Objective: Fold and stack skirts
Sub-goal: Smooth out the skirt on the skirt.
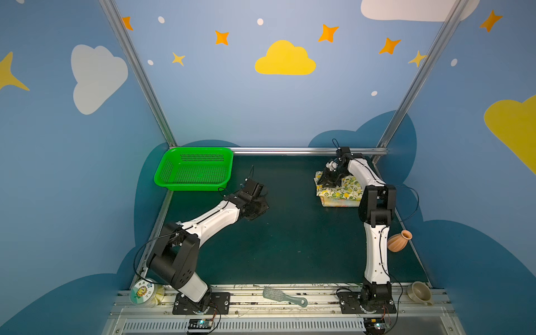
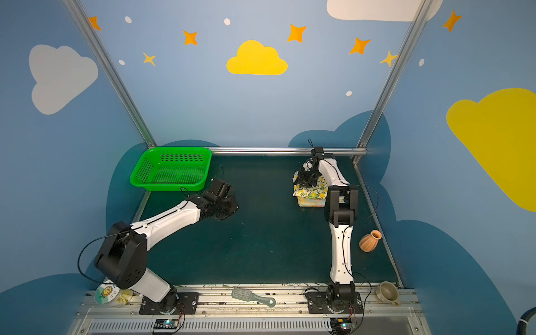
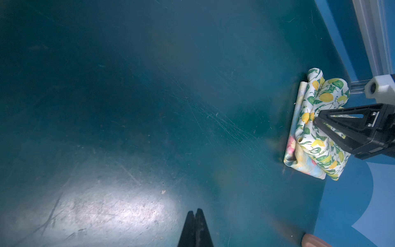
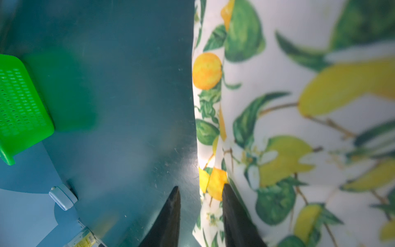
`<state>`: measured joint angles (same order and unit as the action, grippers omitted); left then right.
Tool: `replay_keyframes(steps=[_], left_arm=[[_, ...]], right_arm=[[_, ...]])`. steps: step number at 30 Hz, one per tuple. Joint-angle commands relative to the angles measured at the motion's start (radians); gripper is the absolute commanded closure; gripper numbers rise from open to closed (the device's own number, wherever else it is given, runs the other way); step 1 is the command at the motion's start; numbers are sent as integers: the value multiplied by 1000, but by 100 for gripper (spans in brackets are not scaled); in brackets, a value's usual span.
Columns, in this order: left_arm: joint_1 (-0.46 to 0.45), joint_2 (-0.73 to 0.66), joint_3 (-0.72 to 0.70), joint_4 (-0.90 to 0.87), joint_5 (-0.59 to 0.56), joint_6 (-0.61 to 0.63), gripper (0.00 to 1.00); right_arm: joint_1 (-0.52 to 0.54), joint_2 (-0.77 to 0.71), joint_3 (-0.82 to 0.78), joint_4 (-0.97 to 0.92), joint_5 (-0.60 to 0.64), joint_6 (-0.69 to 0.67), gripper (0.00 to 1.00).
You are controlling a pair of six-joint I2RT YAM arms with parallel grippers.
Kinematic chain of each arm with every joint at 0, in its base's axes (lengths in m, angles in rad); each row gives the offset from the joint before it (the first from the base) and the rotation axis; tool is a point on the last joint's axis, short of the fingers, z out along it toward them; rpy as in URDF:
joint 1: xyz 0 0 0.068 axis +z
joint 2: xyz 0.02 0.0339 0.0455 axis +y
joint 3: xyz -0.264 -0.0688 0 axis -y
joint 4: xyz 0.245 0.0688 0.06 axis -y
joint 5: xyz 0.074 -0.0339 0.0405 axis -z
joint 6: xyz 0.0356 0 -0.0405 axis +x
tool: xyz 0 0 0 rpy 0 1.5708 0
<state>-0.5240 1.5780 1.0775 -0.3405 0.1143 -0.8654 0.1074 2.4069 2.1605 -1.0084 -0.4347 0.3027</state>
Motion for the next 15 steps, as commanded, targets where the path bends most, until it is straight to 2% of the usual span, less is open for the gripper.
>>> replay_keyframes(steps=[1,4,5,7,8,9,10,11,12,15], left_arm=[[8,-62,-14,-18,-45,7,96],[22,-108,-18,-50,-97,14,94],[31,-124,-13,-67,-121,25,85],[50,-153,0,-110,-178,44,48],[60,-171,5,-126,-208,63,35],[71,-187,6,-140,-245,78,27],[83,-201,4,-151,-280,85,18],[99,-215,-1,-164,-315,88,3],[123,-227,-5,-176,-335,91,0],[206,-253,-18,-207,-351,113,0]], right_arm=[[6,-63,-12,-70,22,-9,67],[14,-116,-34,-61,11,-26,68],[19,-146,-52,-50,15,-30,67],[27,-211,-97,-26,17,-41,60],[33,-250,-128,-10,17,-47,55],[37,-292,-169,9,27,-49,39],[38,-328,-209,25,39,-46,12],[40,-369,-254,44,50,-46,11],[40,-407,-301,57,61,-50,11],[39,-532,-470,150,137,-44,11]])
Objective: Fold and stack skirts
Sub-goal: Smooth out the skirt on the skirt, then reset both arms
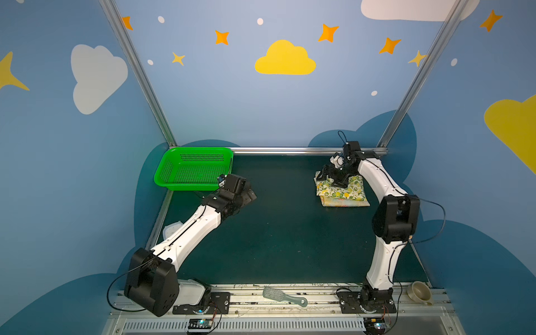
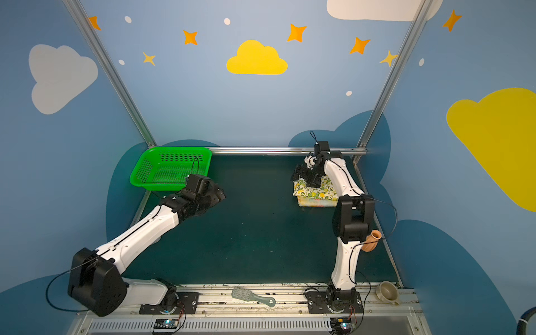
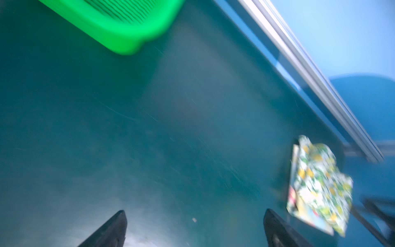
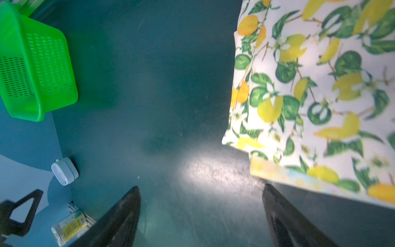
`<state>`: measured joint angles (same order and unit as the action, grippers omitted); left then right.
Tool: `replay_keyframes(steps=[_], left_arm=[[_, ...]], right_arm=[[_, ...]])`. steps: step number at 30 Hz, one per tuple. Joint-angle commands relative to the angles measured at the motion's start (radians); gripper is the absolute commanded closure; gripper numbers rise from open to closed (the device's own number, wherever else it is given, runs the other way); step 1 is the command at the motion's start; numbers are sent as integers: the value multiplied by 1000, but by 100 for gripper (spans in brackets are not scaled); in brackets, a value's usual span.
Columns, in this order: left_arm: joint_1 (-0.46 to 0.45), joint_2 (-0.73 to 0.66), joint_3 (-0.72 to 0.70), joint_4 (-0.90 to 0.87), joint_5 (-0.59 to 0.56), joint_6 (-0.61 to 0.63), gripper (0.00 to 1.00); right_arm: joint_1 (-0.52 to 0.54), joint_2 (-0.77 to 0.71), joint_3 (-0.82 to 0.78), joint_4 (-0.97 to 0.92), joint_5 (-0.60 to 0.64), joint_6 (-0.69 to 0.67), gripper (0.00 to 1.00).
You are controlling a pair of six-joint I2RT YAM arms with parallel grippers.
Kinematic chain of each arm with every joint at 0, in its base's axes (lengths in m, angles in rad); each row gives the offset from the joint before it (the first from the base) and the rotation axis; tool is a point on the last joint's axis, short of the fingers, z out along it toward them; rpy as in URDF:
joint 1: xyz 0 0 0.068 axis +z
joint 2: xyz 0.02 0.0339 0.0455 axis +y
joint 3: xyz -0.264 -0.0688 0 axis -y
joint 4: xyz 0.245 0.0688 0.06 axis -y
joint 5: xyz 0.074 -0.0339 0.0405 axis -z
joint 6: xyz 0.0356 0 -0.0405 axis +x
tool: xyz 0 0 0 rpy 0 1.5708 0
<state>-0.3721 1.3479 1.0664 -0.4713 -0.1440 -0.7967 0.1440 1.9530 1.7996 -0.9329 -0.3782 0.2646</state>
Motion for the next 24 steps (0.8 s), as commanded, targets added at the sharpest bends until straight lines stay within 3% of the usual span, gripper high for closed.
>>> replay_keyframes(steps=[1,5,12,17,24], left_arm=[[76,-33,-13,-86,-108,53,0],[136,-86,-72,-69,-221,90,0],[167,-177,-240,169,-404,277,0],[187,-165,-329,324,-449,411,0],[243,-93,-443,527,-432,467,0]], right_arm=[[0,-117,-162,108,108,1,11],[-6,-252,-353,227,224,-4,11],[-56,-359,-579,391,374,-12,11],[-81,-394,-747,607,449,-45,11],[-81,-450,-961,895,528,-125,11]])
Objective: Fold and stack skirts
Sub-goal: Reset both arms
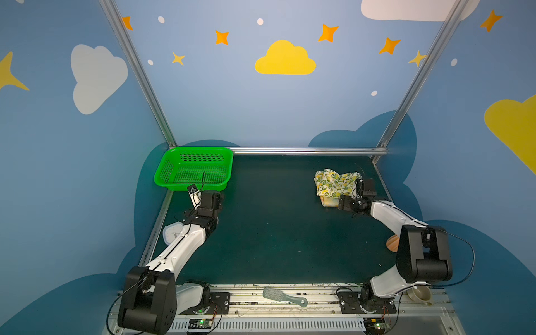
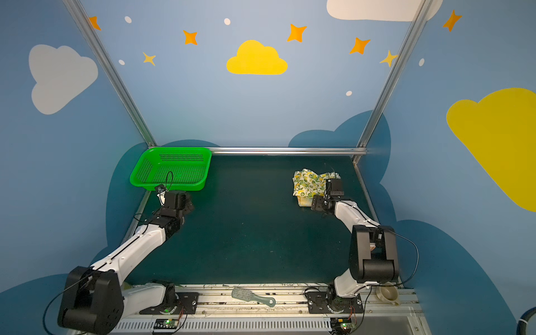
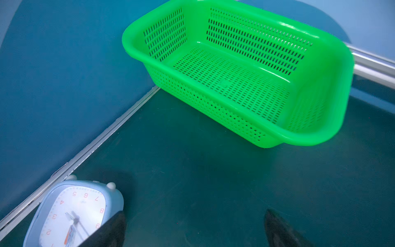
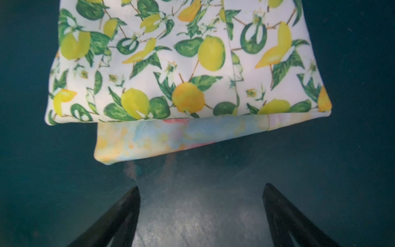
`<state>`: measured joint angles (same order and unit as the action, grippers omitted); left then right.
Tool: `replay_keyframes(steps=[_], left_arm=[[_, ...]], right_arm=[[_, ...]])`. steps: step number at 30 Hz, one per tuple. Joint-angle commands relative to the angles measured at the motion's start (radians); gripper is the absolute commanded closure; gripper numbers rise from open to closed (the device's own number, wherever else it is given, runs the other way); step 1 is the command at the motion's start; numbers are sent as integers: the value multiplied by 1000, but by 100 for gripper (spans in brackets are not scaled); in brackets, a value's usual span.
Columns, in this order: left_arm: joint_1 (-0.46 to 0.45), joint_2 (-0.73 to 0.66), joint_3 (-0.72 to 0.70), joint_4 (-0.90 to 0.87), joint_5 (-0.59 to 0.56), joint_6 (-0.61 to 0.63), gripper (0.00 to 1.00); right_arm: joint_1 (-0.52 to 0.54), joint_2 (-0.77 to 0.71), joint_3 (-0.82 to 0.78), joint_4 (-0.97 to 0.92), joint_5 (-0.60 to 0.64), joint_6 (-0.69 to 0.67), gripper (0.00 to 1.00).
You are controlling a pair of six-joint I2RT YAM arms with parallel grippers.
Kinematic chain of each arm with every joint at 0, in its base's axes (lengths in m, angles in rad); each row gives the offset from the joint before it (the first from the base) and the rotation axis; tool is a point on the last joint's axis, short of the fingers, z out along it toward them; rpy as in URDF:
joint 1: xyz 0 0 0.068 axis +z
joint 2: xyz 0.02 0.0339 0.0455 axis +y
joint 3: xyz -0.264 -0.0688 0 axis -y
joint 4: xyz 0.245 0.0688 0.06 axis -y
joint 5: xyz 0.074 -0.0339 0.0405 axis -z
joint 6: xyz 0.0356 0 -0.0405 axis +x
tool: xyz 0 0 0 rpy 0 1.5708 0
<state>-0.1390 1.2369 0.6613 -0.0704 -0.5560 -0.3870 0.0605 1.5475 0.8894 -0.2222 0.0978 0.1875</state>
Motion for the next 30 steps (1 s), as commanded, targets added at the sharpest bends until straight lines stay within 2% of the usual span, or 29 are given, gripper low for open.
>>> replay_keyframes(steps=[1,3,5,8,13,18,21,23,25,27,29,30], left_arm=[[10,23,-55,156,-11,81,0],[14,22,-94,230,-21,101,0],[22,21,-147,327,-14,108,0],[41,37,-214,452,12,125,0],[70,86,-221,537,97,214,0],[109,159,-232,694,200,270,0],[136,247,-209,743,271,260,0],[135,253,-170,664,328,295,0],[138,254,-187,694,353,301,0],[144,266,-214,745,425,321,0],[146,294,-250,848,436,314,0],[146,287,-239,815,445,329,0]], right_arm=[[2,-53,-89,242,51,-57,11],[0,-72,-164,360,49,-93,11],[-4,-96,-191,394,69,-77,11],[-20,-108,-241,466,36,-73,11],[-27,-105,-295,552,22,-71,11],[-34,-107,-365,663,-3,-74,11],[-34,-105,-371,672,-6,-77,11],[-32,-104,-376,685,-1,-76,11],[-31,-104,-374,678,1,-76,11],[-31,-104,-375,679,0,-76,11],[-30,-104,-375,679,0,-76,11],[-30,-104,-375,680,0,-76,11]])
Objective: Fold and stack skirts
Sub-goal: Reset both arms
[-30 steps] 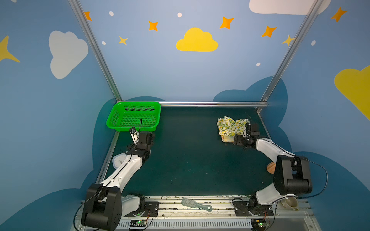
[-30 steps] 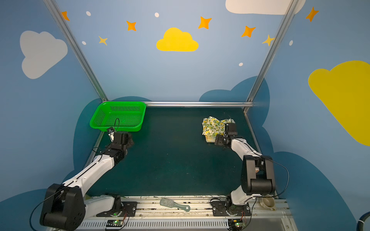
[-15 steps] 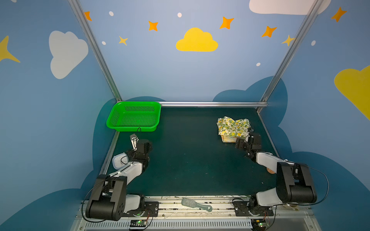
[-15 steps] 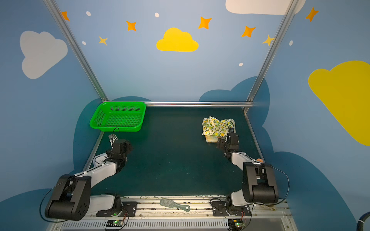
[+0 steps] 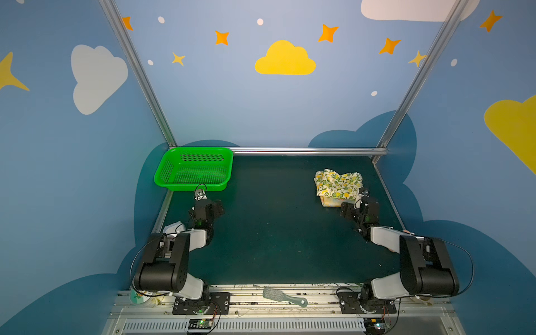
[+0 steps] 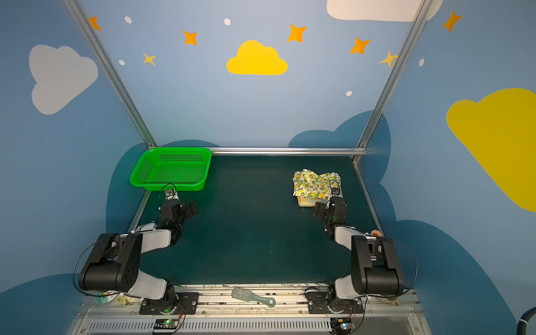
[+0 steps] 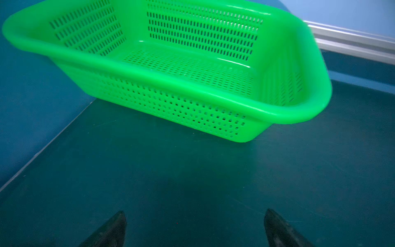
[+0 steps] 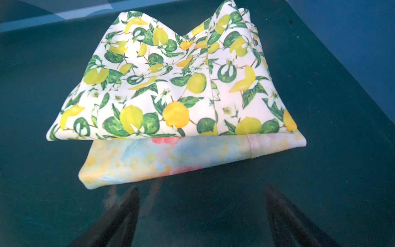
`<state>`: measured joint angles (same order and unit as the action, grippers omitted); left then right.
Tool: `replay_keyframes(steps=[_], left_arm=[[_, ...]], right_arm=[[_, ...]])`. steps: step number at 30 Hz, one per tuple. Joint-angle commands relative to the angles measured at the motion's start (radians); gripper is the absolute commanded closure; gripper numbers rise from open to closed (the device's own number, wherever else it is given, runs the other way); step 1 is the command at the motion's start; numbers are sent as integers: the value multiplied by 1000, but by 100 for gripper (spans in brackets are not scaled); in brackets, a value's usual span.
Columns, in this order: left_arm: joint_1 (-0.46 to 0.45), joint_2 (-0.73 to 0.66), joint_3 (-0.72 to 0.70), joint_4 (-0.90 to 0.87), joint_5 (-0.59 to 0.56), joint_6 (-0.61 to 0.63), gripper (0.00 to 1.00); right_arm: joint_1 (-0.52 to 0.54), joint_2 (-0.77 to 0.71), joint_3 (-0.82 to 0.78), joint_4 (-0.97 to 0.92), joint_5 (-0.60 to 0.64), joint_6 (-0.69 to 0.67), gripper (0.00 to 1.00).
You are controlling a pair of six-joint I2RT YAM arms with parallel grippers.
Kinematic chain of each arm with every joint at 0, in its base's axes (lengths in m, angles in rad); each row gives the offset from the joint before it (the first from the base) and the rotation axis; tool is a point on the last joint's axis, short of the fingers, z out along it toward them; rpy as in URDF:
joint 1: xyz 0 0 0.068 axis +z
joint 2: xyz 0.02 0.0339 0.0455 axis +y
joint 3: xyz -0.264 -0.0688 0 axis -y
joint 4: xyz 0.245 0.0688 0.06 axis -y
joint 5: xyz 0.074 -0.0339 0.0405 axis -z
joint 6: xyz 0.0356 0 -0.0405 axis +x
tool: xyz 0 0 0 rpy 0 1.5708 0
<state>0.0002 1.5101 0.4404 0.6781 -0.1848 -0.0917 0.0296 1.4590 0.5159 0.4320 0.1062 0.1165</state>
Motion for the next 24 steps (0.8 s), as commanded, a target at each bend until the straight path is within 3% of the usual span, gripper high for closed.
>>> replay_keyframes(steps=[1,24], left_arm=[[7,10,-14,49,77,40,0],[7,8,-17,58,79,43,0]], right_arm=[[0,-15,-2,26,-7,-6,11],[21,-6,12,9,22,-20,11]])
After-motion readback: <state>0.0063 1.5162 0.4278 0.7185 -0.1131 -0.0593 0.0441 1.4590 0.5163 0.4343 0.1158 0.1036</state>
